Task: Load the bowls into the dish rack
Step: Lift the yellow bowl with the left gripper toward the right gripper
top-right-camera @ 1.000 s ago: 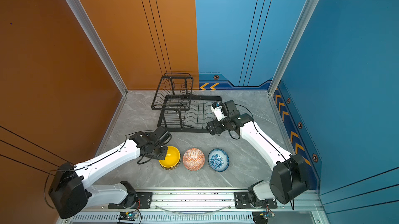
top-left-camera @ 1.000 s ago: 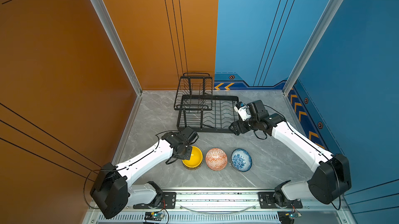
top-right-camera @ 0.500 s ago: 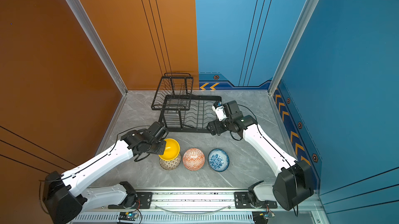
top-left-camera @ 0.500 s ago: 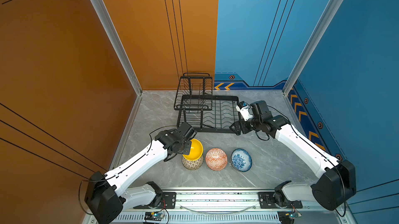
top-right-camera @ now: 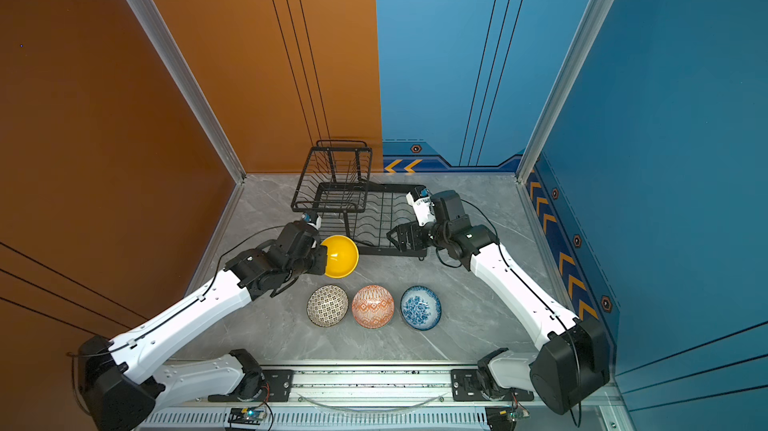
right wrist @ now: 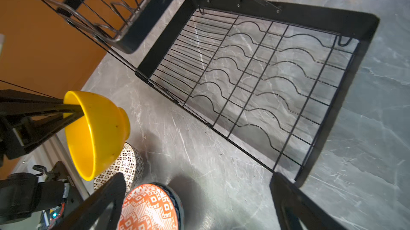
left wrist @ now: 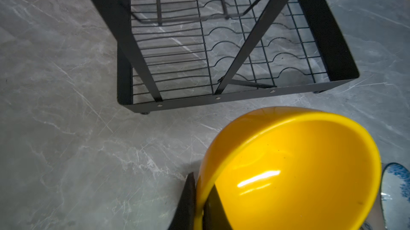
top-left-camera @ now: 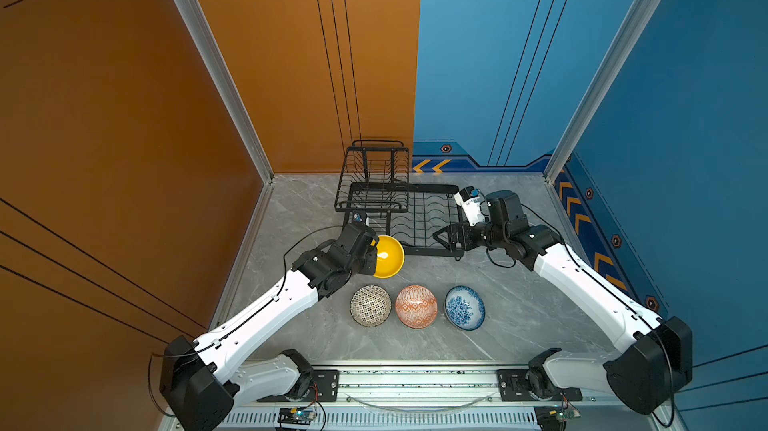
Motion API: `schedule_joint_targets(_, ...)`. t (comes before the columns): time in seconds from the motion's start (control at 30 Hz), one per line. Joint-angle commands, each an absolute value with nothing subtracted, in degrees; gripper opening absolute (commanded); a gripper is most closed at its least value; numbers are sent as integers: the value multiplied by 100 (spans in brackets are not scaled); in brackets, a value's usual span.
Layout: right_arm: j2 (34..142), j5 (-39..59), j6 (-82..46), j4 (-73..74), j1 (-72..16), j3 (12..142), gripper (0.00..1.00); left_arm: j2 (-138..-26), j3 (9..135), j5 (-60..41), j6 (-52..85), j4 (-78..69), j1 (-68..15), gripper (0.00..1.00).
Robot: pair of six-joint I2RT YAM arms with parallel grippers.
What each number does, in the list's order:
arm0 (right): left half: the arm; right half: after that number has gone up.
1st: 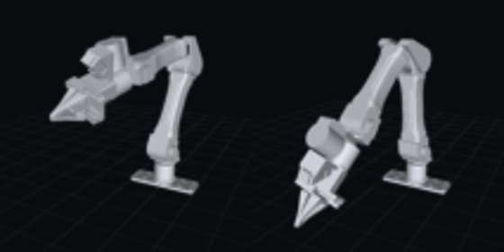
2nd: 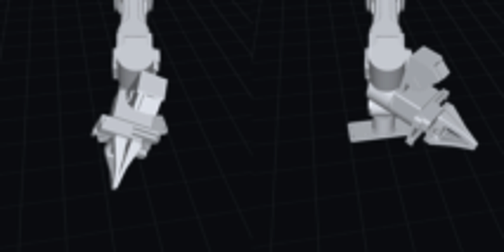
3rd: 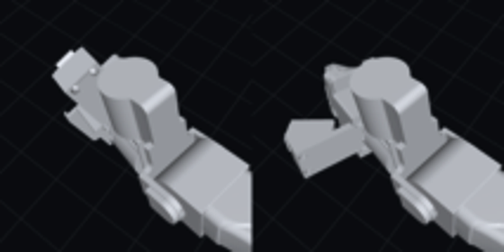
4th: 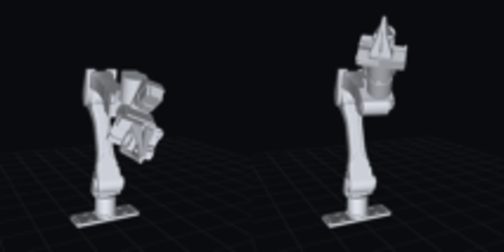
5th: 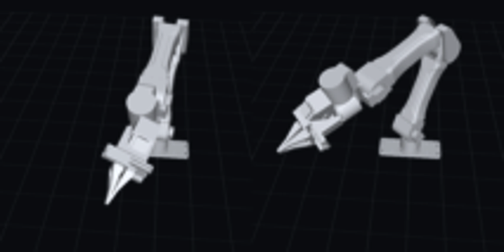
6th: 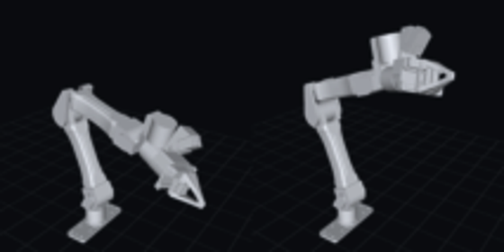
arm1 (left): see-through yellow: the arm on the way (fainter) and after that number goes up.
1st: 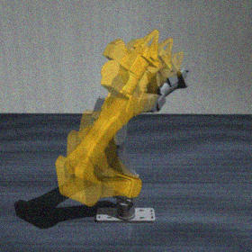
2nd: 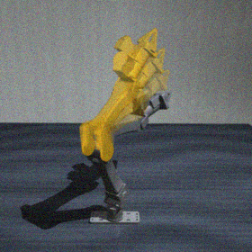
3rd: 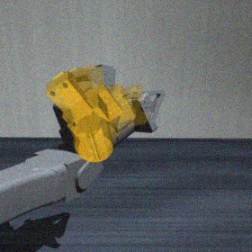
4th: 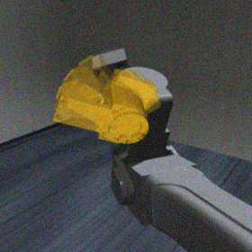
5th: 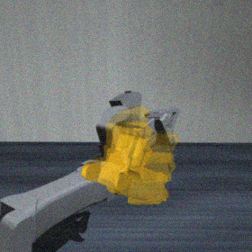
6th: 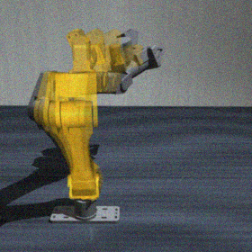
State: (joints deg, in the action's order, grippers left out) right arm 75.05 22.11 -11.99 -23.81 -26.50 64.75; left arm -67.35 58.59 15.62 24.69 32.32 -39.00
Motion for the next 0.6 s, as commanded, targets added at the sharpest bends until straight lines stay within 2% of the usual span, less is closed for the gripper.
schedule_joint_targets(0.0, 7434, 2281, -1654, -2105, -2913, 6562, 99, -6858, 6069, 1339, 2310, 2380, -4026, 0)
schedule_joint_targets(0.3, 7637, 1657, -2025, -2108, -3432, 6712, 97, -7256, 6211, 934, 2076, 1755, -4210, 0)
schedule_joint_targets(0.57, 8005, 963, -2135, -2321, -3654, 6903, 89, -7603, 6473, 783, 1884, 1590, -4192, 0)
